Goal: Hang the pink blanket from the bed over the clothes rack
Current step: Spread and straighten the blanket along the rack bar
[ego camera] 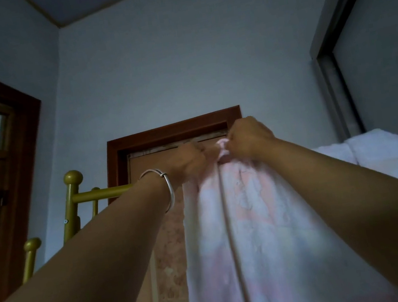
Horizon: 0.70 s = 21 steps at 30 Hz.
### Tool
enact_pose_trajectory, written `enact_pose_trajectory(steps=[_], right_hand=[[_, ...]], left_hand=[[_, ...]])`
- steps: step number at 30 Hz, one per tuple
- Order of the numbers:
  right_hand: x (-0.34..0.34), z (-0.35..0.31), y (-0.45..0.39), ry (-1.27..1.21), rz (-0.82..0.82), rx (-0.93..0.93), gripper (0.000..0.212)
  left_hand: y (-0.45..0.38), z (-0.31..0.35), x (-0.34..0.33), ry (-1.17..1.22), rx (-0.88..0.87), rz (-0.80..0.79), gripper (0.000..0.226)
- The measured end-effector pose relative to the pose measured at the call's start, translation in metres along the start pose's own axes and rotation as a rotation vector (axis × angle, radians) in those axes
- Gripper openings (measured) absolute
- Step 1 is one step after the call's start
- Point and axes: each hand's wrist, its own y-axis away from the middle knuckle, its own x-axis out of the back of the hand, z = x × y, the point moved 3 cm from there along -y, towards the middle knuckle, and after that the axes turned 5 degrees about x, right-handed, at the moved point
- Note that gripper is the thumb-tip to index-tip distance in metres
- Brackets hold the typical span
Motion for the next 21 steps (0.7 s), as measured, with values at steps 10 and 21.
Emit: enact_pose_trajectory(steps=[10,21], right_hand=[[0.008,0.034,0.025,-0.02,-0.357,-0.05,0.042],[0.073,0.103,0.077,0.358,-0.051,-0.013,0.028]], left_hand=[[0.004,0.023,-0.019,-0.266,-0.213,0.048,0.026],[0.002,0.082,-0.053,-0.461,-0.139,0.021,0.029]])
